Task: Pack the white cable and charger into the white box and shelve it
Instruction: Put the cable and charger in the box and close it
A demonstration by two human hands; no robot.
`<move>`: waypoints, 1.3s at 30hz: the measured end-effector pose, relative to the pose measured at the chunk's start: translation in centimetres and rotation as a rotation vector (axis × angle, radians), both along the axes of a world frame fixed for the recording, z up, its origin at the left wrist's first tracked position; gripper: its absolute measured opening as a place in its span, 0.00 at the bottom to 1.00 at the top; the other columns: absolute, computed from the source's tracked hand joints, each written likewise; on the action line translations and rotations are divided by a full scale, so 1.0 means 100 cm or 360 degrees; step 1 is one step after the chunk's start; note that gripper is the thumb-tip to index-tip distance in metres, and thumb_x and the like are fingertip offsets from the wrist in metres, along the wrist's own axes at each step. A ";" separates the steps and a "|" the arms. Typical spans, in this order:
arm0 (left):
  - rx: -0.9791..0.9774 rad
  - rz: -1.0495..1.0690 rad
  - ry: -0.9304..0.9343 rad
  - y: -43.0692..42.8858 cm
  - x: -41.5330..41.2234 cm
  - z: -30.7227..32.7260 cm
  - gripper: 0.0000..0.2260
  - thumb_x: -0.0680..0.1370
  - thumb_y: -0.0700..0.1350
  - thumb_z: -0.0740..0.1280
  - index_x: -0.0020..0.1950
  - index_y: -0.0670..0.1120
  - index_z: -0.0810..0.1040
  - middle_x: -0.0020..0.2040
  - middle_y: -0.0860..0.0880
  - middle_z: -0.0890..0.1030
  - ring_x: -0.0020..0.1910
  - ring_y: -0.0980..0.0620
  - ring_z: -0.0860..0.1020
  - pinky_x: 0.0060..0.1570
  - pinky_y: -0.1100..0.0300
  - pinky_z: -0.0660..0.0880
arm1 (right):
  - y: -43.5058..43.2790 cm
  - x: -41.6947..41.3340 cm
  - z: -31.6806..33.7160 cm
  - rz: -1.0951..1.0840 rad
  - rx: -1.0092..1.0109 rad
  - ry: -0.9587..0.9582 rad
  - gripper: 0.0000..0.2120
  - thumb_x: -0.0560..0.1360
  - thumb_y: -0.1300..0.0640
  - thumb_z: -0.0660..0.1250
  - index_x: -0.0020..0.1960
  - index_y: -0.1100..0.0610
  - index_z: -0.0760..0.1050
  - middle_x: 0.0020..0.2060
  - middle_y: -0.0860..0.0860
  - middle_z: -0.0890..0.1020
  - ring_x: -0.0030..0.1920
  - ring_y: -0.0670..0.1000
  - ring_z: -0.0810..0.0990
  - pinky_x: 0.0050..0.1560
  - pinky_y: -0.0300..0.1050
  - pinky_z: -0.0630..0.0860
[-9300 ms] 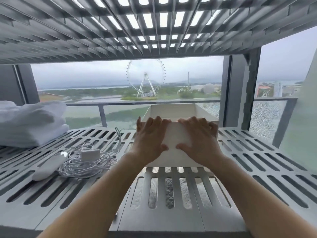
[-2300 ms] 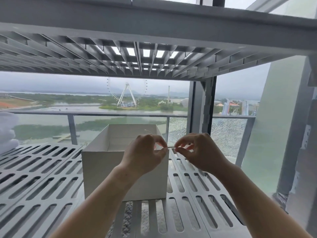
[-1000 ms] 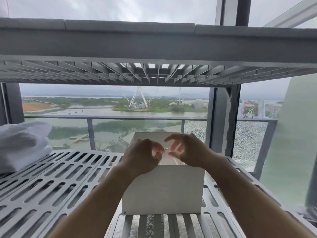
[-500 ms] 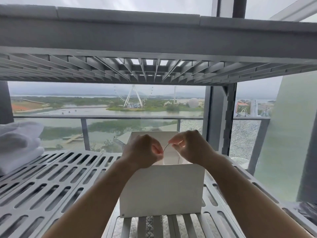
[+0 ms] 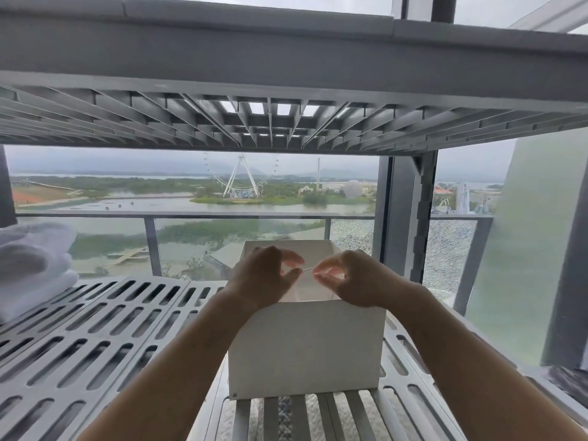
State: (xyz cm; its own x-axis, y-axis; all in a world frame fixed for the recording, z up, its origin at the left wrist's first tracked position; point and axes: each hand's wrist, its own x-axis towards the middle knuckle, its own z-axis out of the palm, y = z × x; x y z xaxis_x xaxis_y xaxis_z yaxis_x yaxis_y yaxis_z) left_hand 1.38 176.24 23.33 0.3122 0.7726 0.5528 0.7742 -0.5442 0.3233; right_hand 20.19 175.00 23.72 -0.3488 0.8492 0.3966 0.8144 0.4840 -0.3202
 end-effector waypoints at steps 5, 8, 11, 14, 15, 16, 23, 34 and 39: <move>0.0088 -0.0249 0.0044 -0.011 -0.017 -0.011 0.11 0.77 0.53 0.62 0.53 0.52 0.81 0.49 0.51 0.85 0.44 0.55 0.81 0.48 0.58 0.77 | -0.013 -0.002 -0.007 0.0091 0.0051 -0.0030 0.19 0.76 0.41 0.58 0.53 0.53 0.79 0.50 0.46 0.83 0.48 0.43 0.80 0.51 0.41 0.75; 0.0100 -0.0336 0.0186 -0.013 -0.018 -0.013 0.13 0.78 0.53 0.60 0.50 0.49 0.81 0.49 0.48 0.84 0.46 0.51 0.81 0.48 0.55 0.77 | -0.014 -0.011 -0.013 0.0034 -0.0082 -0.0165 0.23 0.79 0.43 0.51 0.45 0.58 0.77 0.38 0.52 0.81 0.40 0.50 0.77 0.43 0.45 0.73; -0.0031 -0.0290 0.0429 -0.014 -0.017 -0.011 0.21 0.80 0.56 0.52 0.30 0.49 0.70 0.37 0.43 0.79 0.37 0.44 0.75 0.44 0.50 0.75 | -0.013 -0.014 -0.015 -0.0027 -0.0094 -0.0208 0.19 0.79 0.49 0.51 0.38 0.53 0.74 0.33 0.46 0.75 0.38 0.49 0.74 0.42 0.45 0.68; -0.0186 -0.0154 0.0580 -0.016 -0.016 -0.008 0.26 0.79 0.60 0.46 0.26 0.47 0.63 0.32 0.42 0.72 0.37 0.41 0.72 0.45 0.50 0.74 | -0.016 -0.012 -0.015 -0.0056 -0.0035 -0.0069 0.16 0.78 0.49 0.55 0.39 0.53 0.76 0.30 0.45 0.74 0.35 0.49 0.74 0.39 0.44 0.70; -0.0210 -0.0102 0.0606 -0.016 -0.016 -0.008 0.28 0.79 0.61 0.45 0.26 0.46 0.63 0.35 0.41 0.73 0.39 0.41 0.72 0.46 0.51 0.73 | -0.018 -0.012 -0.015 -0.0072 0.0006 -0.0038 0.16 0.78 0.49 0.56 0.41 0.55 0.77 0.30 0.46 0.76 0.35 0.50 0.75 0.39 0.45 0.71; -0.0230 -0.0051 0.0630 -0.016 -0.016 -0.008 0.29 0.78 0.62 0.44 0.27 0.44 0.64 0.39 0.39 0.76 0.41 0.42 0.73 0.48 0.51 0.73 | -0.020 -0.012 -0.016 -0.0088 0.0043 -0.0018 0.16 0.78 0.48 0.57 0.43 0.57 0.78 0.30 0.47 0.77 0.35 0.50 0.76 0.39 0.46 0.72; 0.0003 -0.0265 0.0587 -0.017 -0.017 -0.011 0.31 0.77 0.63 0.44 0.41 0.45 0.80 0.60 0.46 0.78 0.62 0.47 0.72 0.59 0.50 0.70 | -0.033 -0.009 -0.019 -0.0154 0.0175 0.0033 0.19 0.77 0.43 0.56 0.47 0.56 0.79 0.41 0.52 0.83 0.43 0.52 0.80 0.47 0.51 0.76; -0.0079 -0.0095 0.0682 -0.021 -0.018 -0.013 0.34 0.71 0.70 0.40 0.28 0.45 0.71 0.33 0.45 0.76 0.36 0.46 0.73 0.40 0.56 0.70 | -0.031 -0.010 -0.039 -0.0358 0.0479 -0.0124 0.21 0.78 0.41 0.48 0.49 0.48 0.78 0.41 0.51 0.83 0.42 0.53 0.79 0.38 0.43 0.64; 0.0330 -0.0018 0.0604 -0.028 -0.026 -0.030 0.27 0.73 0.69 0.48 0.39 0.50 0.76 0.42 0.51 0.82 0.44 0.48 0.79 0.41 0.55 0.74 | -0.034 -0.011 -0.037 -0.0257 0.0567 0.0130 0.20 0.76 0.40 0.56 0.50 0.51 0.80 0.44 0.52 0.85 0.45 0.54 0.82 0.44 0.46 0.76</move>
State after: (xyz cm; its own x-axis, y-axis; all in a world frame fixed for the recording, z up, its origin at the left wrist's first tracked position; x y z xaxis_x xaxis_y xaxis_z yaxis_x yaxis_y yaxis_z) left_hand -1.20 173.49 20.30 0.5312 0.6529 0.5400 0.8108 -0.5767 -0.1003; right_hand 19.08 171.56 20.02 -0.1775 0.6949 0.6968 0.8679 0.4443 -0.2221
